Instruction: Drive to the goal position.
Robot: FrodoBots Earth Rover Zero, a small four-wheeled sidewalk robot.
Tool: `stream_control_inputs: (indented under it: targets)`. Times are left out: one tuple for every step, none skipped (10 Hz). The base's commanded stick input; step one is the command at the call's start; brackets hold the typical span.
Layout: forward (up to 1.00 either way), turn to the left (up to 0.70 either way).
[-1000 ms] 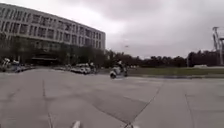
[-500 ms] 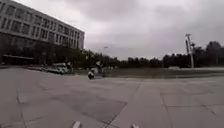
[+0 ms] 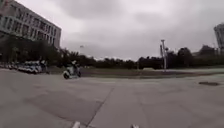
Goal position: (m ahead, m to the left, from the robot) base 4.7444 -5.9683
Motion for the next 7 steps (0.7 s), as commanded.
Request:
stream_control_inputs:
  targets:
    - [0.0, -0.7]
    - [0.0, -0.7]
    - [0.0, -0.7]
    - [0.0, -0.7]
    - [0.0, -0.7]
    - [0.0, -0.7]
    - [0.0, -0.7]
